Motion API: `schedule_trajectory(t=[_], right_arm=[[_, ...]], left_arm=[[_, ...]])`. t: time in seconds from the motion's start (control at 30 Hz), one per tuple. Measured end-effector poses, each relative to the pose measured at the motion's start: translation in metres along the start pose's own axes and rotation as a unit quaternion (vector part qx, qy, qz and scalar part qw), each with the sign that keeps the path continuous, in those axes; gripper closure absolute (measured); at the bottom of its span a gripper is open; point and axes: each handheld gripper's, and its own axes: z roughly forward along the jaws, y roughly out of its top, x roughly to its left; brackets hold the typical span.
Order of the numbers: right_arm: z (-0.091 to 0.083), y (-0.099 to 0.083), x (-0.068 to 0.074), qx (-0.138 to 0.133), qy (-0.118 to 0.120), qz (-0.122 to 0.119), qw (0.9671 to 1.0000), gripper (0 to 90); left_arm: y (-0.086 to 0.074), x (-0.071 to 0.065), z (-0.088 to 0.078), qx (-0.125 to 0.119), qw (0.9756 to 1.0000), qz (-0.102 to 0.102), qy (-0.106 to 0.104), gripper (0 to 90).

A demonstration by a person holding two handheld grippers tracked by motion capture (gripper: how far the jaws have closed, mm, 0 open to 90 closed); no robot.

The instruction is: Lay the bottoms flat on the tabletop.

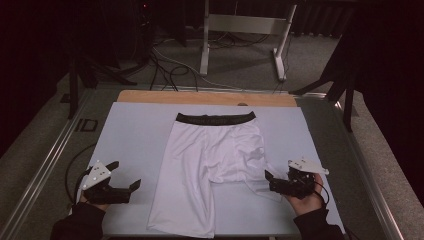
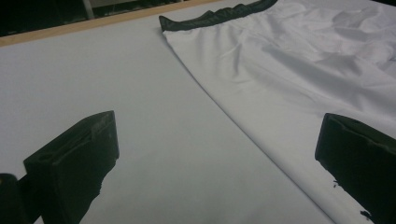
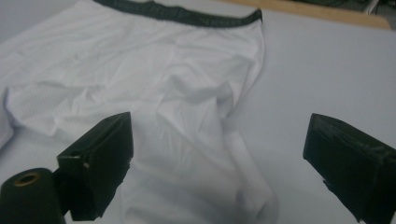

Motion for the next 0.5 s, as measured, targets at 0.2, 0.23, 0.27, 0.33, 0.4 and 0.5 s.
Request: schedule_trajectory(t=[0.2, 0.23, 0.27, 0.33, 0.4, 0.5], right_arm=[[-0.011, -0.021, 0.007, 0.025, 0.025, -0.010, 0.9993, 22.9], [-0.014, -0.025, 0.006, 0.029, 0.037, -0.011, 0.9988, 27.0], [-0.015, -0.030, 0.007, 0.035, 0.047, -0.016, 0.9982, 29.4], [-0.017, -0.040, 0.007, 0.049, 0.054, -0.035, 0.9967, 37.6], [-0.018, -0.046, 0.005, 0.065, 0.056, -0.042, 0.9955, 47.2], [-0.014, -0.051, 0.004, 0.087, 0.059, -0.048, 0.9933, 51.7]], left_arm=[[0.001, -0.004, 0.000, -0.004, 0.9999, 0.012, -0.006, 0.4], [0.001, -0.004, 0.000, -0.004, 0.9999, 0.013, -0.009, 0.5], [0.001, -0.004, 0.000, -0.005, 0.9998, 0.013, -0.010, 0.5], [0.001, -0.004, 0.000, -0.007, 0.9998, 0.011, -0.012, 0.5], [0.001, -0.004, 0.000, -0.007, 0.9998, 0.011, -0.012, 0.5], [0.001, -0.004, 0.000, -0.008, 0.9998, 0.013, -0.014, 0.5]])
